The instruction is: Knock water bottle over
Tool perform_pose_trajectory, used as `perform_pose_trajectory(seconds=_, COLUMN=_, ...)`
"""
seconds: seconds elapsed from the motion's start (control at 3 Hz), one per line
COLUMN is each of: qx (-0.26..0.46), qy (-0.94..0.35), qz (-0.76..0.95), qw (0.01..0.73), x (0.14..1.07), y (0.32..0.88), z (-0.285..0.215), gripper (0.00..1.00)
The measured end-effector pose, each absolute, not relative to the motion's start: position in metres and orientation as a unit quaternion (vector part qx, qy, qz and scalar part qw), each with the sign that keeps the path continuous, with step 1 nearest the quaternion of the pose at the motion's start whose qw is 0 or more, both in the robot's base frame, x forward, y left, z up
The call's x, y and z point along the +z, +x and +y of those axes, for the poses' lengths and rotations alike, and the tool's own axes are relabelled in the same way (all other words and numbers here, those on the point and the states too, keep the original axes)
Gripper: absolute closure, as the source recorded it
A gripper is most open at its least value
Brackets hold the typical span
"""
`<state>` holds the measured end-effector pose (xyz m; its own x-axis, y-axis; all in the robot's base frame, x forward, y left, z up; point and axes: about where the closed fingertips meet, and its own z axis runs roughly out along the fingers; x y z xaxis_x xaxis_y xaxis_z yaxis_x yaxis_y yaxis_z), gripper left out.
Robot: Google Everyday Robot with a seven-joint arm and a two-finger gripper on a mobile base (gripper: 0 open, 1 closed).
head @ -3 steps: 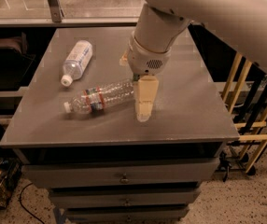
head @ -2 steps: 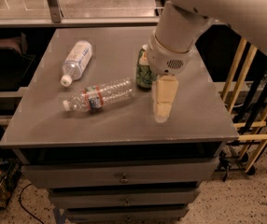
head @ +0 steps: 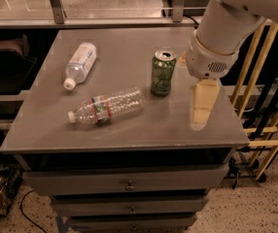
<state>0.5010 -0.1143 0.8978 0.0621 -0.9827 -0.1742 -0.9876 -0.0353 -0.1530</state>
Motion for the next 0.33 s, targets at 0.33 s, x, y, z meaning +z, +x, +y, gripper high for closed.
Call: perform_pose_trajectory(seconds=0.33, qx=0.01, qy=-0.715, qz=0.69, qw=0.112, x=0.8912, y=0.5071, z=-0.129, gripper=0.0)
